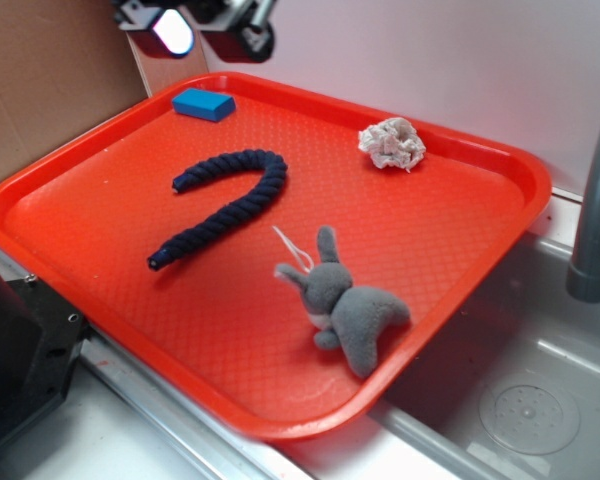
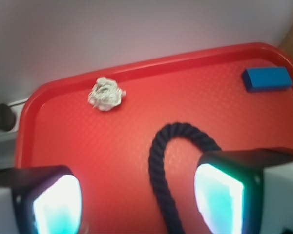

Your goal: Grab the white paper.

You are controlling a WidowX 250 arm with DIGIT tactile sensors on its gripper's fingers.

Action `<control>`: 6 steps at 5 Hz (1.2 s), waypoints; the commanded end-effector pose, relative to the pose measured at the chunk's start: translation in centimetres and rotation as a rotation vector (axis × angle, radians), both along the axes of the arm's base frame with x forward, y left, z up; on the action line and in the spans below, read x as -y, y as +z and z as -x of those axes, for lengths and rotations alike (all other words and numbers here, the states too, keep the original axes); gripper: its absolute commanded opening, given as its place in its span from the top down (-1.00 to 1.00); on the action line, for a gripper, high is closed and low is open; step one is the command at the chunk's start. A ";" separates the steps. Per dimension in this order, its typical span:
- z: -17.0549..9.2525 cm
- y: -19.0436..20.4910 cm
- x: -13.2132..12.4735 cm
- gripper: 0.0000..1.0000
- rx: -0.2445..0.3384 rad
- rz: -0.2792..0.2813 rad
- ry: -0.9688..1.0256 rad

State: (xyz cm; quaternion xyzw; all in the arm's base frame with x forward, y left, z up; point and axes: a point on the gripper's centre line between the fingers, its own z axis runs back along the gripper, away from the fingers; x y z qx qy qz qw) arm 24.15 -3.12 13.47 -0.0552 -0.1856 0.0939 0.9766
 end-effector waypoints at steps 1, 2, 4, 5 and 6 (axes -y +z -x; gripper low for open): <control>-7.1 -2.8 1.0 -1.00 0.017 -0.009 -0.014; -10.3 -5.4 1.9 -1.00 -0.013 0.009 -0.068; -13.7 -9.5 4.0 -1.00 -0.116 0.010 -0.233; -13.4 -10.1 4.2 1.00 -0.136 0.007 -0.232; -12.7 -9.7 4.1 1.00 -0.138 0.005 -0.226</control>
